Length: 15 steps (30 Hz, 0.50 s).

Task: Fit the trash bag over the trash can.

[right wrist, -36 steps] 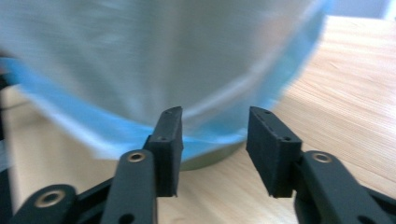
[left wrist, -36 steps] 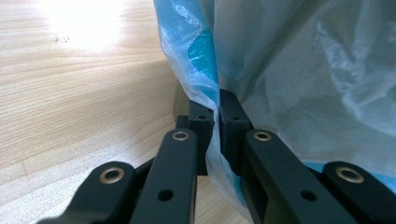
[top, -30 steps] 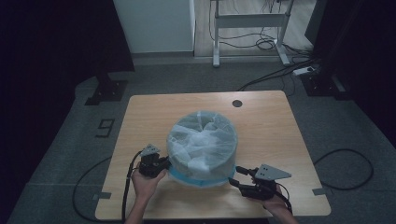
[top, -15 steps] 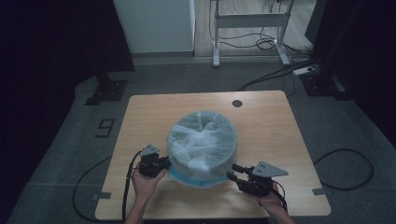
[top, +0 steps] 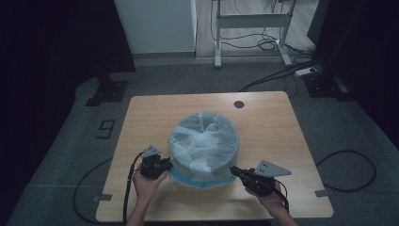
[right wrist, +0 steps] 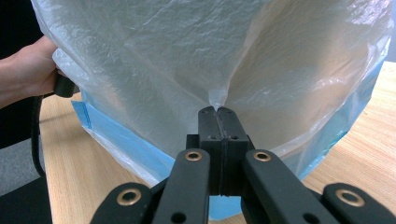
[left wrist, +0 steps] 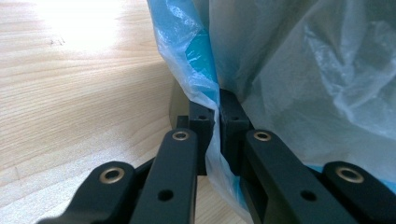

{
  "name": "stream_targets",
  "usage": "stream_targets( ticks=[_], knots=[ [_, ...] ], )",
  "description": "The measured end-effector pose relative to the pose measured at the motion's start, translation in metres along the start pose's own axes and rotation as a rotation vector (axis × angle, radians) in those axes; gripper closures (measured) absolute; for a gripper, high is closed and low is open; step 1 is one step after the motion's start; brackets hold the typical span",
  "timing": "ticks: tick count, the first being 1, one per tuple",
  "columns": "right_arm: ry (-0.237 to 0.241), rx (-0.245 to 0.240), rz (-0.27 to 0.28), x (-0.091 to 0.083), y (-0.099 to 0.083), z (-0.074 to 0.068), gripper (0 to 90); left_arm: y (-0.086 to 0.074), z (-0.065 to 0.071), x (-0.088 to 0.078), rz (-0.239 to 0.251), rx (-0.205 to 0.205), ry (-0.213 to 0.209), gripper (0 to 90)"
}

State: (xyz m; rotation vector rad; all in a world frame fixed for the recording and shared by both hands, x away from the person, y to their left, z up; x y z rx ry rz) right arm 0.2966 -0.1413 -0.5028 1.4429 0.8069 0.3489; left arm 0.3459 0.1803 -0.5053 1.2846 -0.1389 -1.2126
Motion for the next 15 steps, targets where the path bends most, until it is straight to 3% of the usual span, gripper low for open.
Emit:
stream_targets(
  ticks=[4,11,15],
  knots=[
    [-0.012,-0.002,-0.022,0.001,-0.005,0.002,89.3,-0.001,0.000,0.000,-0.005,-0.006,0.006,86.1],
    [-0.050,0.014,-0.141,0.013,-0.032,0.010,89.4,-0.008,-0.008,0.001,-0.033,-0.047,0.012,87.4],
    [-0.060,0.015,-0.181,0.020,-0.039,0.011,89.4,-0.010,-0.010,0.004,-0.054,-0.066,0.010,87.6]
  ],
)
Point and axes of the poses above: each handheld gripper's, and its own axes: x roughly forward along the jaws, y roughly out of its top, z roughly to its right, the point moved 4 cm from there along x, roughly forward along the jaws, and after that the axes turned 10 degrees about -y, right-handed, at the moved point
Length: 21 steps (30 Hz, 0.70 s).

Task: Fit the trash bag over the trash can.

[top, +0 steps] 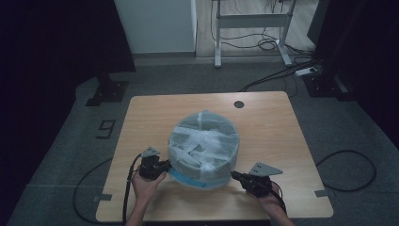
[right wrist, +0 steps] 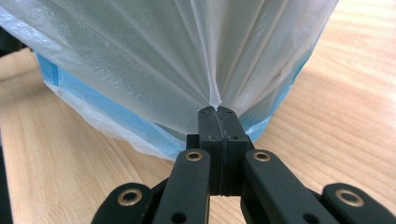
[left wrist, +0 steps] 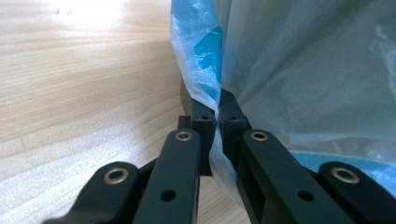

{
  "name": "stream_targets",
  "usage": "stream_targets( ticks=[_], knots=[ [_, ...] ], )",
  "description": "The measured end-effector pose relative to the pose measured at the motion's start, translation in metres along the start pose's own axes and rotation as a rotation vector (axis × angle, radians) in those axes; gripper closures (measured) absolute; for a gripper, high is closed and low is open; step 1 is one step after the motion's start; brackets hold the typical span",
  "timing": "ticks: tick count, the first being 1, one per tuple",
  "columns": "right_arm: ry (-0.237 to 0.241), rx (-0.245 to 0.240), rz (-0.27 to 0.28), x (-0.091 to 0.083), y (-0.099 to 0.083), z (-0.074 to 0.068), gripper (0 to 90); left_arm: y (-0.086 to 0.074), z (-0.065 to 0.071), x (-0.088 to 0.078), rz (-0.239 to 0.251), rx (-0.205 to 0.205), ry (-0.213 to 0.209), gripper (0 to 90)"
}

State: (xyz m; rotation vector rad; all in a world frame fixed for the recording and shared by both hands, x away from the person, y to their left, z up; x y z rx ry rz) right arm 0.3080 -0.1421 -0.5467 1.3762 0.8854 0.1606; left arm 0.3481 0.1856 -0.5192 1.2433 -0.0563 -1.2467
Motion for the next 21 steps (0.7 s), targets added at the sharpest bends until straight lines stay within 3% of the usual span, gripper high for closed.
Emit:
stream_targets(
  ticks=[8,9,12,15,17,21],
  knots=[
    [-0.004,0.021,-0.013,0.005,-0.001,0.003,89.3,0.002,0.002,0.003,-0.028,0.005,0.000,85.6],
    [-0.005,0.026,-0.002,0.004,-0.001,0.003,89.1,0.002,0.002,0.001,-0.020,0.021,0.005,82.7],
    [-0.020,0.045,0.050,-0.001,0.002,0.004,68.4,0.006,0.002,-0.011,0.057,0.044,0.024,62.0],
    [-0.027,0.060,0.100,-0.009,0.007,0.006,59.6,0.008,-0.001,-0.028,0.094,0.074,0.044,42.0],
    [-0.028,0.066,0.121,-0.014,0.009,0.008,54.6,0.009,-0.004,-0.040,0.124,0.087,0.049,37.5],
    [-0.027,0.092,0.153,-0.020,0.011,0.014,47.8,0.012,-0.007,-0.059,0.196,0.108,0.013,30.8]
  ],
)
Point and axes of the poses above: each handheld gripper's, and its own axes: x roughly forward along the jaws, y roughly out of its top, z roughly to its right, the point moved 4 cm from there along x, roughly forward along the jaws, and after that the axes turned 10 degrees about -y, right-handed, at the moved point
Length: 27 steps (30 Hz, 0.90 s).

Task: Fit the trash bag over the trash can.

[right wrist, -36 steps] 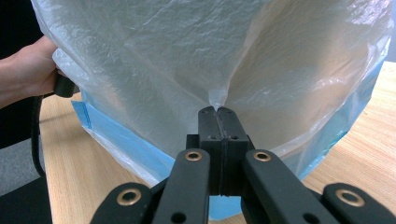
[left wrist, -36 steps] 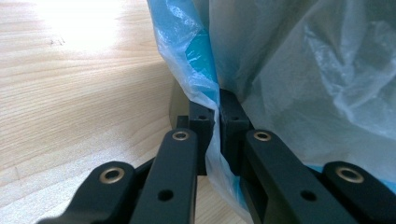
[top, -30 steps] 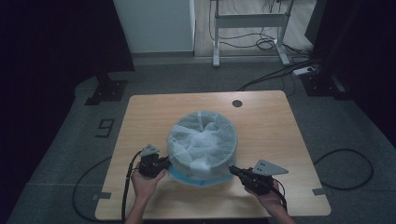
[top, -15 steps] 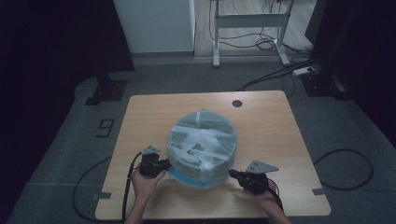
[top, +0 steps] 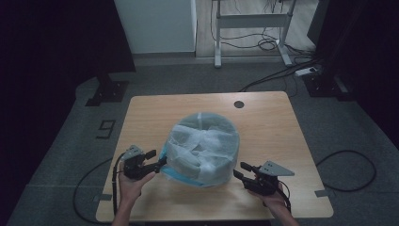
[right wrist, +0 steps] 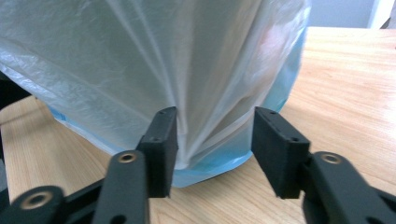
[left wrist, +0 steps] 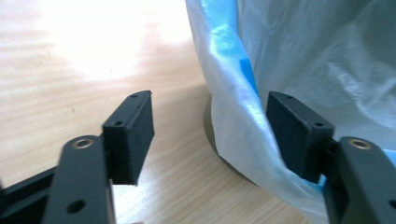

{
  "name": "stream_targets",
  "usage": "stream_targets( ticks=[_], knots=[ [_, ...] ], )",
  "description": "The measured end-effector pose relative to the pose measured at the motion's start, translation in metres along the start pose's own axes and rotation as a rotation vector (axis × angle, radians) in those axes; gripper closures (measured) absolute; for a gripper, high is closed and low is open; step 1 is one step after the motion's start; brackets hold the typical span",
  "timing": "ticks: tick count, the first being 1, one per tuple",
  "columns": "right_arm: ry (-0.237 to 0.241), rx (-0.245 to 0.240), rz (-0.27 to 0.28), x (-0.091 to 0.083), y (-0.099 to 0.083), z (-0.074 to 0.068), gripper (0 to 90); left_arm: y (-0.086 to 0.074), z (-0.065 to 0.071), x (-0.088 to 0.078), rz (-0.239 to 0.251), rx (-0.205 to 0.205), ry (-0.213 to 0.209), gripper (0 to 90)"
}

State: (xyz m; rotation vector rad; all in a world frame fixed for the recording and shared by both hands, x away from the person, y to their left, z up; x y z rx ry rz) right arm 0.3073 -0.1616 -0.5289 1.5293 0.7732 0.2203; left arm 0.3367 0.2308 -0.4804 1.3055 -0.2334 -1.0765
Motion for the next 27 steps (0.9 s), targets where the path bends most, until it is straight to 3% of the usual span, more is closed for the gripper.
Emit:
stream_targets(
  ticks=[5,7,11,16,19,23,27],
  knots=[
    [-0.007,0.007,0.006,-0.003,0.001,0.003,45.4,0.004,0.004,-0.010,0.074,0.058,-0.044,15.6],
    [-0.012,0.010,0.004,-0.003,0.000,0.004,45.1,0.004,0.007,-0.010,0.099,0.077,-0.061,13.8],
    [-0.014,0.011,0.004,-0.002,0.001,0.004,45.1,0.001,0.015,-0.002,0.047,0.101,-0.065,8.6],
    [-0.018,0.004,0.000,-0.002,0.000,0.003,45.0,0.008,0.024,0.007,-0.003,0.073,-0.046,4.4],
    [-0.021,0.005,0.001,-0.003,0.000,0.002,45.0,0.014,0.030,0.009,-0.027,0.078,-0.031,1.2],
    [-0.021,0.005,0.003,-0.004,0.001,0.002,45.1,0.017,0.029,0.004,-0.014,0.086,-0.027,1.6],
    [-0.021,0.005,0.005,-0.005,0.001,0.003,45.1,0.018,0.022,-0.011,0.047,0.075,-0.056,4.7]
  ],
)
Point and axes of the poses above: each handheld gripper's, and its own axes: x roughly forward along the jaws, y roughly out of its top, z roughly to its right, the point moved 4 cm from there along x, roughly forward along the jaws, and after that the axes turned 10 degrees about -y, right-handed, at the moved point
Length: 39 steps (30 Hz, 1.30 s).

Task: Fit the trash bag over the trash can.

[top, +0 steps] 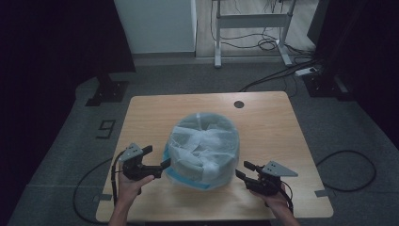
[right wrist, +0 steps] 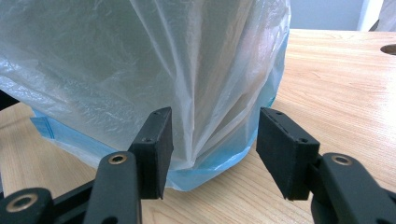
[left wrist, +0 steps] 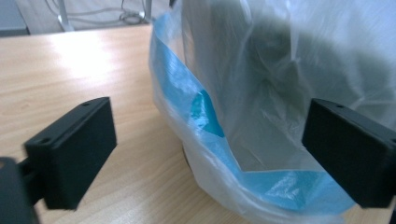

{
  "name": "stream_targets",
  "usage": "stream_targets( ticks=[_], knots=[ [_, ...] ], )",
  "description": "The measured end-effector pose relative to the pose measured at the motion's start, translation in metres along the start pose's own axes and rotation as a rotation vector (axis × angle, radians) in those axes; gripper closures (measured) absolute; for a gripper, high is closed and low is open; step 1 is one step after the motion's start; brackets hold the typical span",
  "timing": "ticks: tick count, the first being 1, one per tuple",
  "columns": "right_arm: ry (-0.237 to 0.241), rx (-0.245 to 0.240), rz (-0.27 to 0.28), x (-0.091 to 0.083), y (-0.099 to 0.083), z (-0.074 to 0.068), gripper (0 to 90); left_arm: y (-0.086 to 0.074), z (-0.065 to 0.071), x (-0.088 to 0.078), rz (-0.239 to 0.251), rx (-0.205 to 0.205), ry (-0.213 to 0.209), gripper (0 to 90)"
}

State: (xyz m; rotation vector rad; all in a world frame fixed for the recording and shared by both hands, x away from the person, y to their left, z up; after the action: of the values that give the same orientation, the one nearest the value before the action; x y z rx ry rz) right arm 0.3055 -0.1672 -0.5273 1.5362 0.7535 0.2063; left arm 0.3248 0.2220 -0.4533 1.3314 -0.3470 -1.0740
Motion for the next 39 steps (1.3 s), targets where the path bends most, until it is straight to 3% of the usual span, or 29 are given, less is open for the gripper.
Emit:
stream_targets(
  ticks=[3,5,10,14,29,39],
  knots=[
    [-0.001,0.004,-0.002,0.000,0.000,0.002,45.3,0.004,-0.001,-0.010,0.034,0.011,-0.066,13.4],
    [-0.002,0.007,-0.002,0.000,-0.001,0.002,45.5,0.010,0.001,-0.013,0.033,0.038,-0.080,14.4],
    [-0.001,0.007,-0.001,0.000,-0.001,0.002,46.2,0.029,0.007,-0.014,0.000,0.125,-0.139,20.2],
    [-0.003,0.012,-0.001,-0.002,-0.002,0.004,46.6,0.040,0.009,-0.012,-0.028,0.162,-0.193,22.7],
    [-0.015,0.029,0.009,-0.007,-0.003,0.011,47.5,0.083,0.006,0.000,-0.062,0.214,-0.331,33.1],
    [-0.027,0.040,0.009,-0.010,-0.004,0.016,47.6,0.095,0.008,0.022,-0.139,0.248,-0.356,33.5]
  ],
)
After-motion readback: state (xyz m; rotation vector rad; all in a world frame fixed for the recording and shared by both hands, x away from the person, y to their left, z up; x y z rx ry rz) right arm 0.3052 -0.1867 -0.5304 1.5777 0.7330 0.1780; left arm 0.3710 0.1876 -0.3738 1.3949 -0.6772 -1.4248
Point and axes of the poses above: each handheld gripper's, and its own axes: x roughly forward along the jaws, y roughly out of its top, z roughly to its right, the point moved 4 cm from there along x, roughly forward along the jaws, and after that the axes turned 10 degrees about -y, right-handed, at the moved point
